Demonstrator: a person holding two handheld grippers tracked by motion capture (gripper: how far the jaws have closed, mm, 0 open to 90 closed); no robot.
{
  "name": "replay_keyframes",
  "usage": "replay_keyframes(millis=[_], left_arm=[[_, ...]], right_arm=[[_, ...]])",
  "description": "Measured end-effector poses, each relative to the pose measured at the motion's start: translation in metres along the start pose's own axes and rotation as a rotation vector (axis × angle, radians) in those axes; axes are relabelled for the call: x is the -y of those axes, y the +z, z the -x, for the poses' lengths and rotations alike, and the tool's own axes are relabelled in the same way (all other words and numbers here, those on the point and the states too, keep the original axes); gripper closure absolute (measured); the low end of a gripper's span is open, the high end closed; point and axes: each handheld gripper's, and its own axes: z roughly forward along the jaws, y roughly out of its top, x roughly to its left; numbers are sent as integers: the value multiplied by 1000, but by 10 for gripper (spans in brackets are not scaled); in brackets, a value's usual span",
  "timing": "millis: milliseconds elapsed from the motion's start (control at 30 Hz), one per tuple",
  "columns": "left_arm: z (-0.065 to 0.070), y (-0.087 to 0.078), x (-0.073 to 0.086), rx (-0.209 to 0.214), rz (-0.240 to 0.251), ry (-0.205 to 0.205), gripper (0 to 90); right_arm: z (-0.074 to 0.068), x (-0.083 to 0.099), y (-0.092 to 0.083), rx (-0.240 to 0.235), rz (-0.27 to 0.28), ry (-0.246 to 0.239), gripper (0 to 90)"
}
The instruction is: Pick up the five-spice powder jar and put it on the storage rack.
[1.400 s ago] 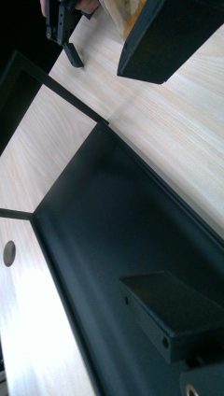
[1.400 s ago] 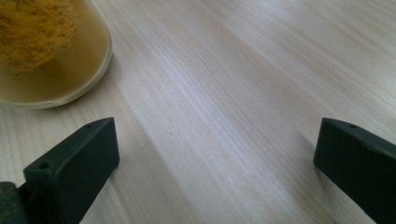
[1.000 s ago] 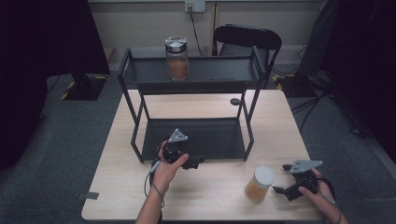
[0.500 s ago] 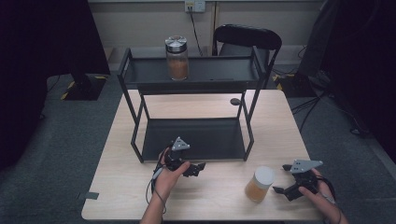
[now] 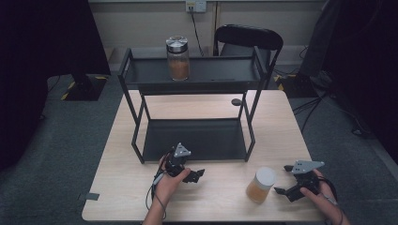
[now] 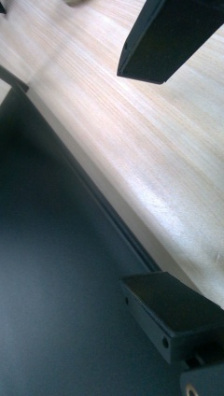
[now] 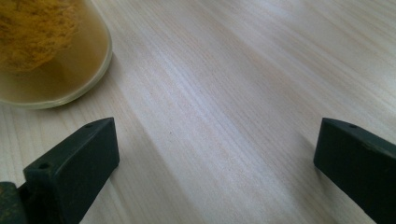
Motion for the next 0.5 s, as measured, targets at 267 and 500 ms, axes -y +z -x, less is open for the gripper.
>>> replay_keyframes(millis=[267,500], left_arm=[[4,0,5,-19,-22,21,18],[5,-3,11,-47,-52,30,19]], right_arm=[[0,0,0,0,0,0,0],[0,0,0,0,0,1,0]])
